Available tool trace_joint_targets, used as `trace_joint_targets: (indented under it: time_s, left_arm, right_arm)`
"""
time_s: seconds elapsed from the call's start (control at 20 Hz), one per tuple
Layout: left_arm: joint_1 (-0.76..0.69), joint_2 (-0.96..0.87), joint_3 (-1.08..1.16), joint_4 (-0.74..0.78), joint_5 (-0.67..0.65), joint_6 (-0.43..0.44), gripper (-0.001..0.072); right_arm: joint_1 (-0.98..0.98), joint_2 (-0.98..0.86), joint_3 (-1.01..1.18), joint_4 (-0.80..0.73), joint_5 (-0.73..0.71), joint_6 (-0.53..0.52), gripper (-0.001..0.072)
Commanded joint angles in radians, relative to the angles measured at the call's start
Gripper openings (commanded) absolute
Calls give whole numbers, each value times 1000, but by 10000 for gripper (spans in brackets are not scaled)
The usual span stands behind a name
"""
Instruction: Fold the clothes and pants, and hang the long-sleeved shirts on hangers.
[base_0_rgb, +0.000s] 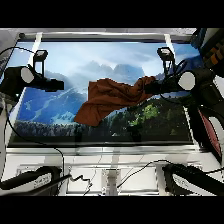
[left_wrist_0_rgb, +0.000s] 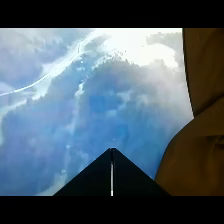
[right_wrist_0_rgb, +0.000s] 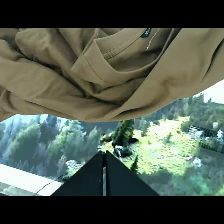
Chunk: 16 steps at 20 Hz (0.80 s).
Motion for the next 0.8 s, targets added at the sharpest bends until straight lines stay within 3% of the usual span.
trace_joint_targets:
  time_s: [0.0,0.75]
  left_arm:
    - [0,0,1,0,0,0,15]
    - [0,-1,0,0,19,0,15]
  right_arm:
    - [1,0,0,0,0,0,14]
    - [0,0,0,1,-1,0,14]
